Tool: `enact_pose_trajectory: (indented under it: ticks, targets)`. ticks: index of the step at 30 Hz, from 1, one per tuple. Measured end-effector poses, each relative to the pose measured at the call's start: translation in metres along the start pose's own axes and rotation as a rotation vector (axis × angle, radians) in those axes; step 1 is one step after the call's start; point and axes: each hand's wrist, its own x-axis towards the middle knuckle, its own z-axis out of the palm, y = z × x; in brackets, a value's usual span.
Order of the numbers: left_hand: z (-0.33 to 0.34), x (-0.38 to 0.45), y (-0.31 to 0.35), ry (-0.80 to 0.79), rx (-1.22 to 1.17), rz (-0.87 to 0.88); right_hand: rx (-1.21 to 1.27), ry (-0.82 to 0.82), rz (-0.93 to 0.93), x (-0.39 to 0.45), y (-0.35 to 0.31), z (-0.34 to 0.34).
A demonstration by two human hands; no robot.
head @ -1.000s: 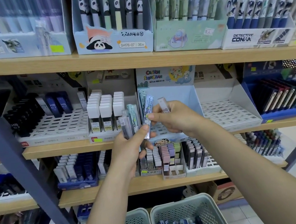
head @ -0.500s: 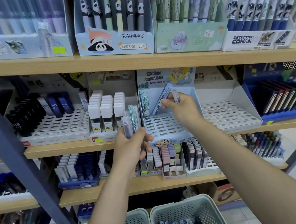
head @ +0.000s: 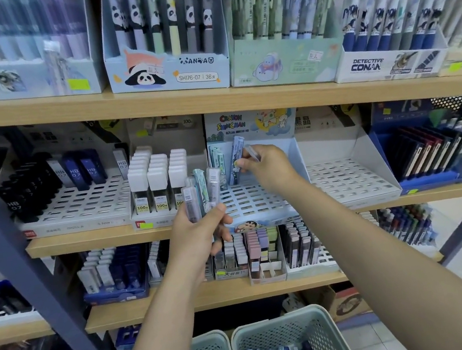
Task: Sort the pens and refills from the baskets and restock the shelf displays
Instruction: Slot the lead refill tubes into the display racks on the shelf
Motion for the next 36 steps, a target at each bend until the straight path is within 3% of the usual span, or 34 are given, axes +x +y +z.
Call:
enact_pose_trajectory:
  ticks: [6, 13, 23, 36]
  targets:
    - [0.001, 0.0, 0.0, 0.003, -0.022, 0.005, -0.007, -0.013, 0.061, 0.006, 0.001, 0.001]
    - [0.002, 0.001, -0.001, 0.02, -0.03, 0.0, 0.158, 0.014, 0.131, 0.005, 0.005, 0.0]
    - [0.002, 0.001, -0.003, 0.036, -0.019, -0.012, 0.325, 0.094, 0.072, 0.002, 0.01, 0.01]
    - [0.003, -0.001, -0.001, 0.041, -0.006, -0.014, -0.018, 0.079, 0.058, 0.001, 0.017, 0.013]
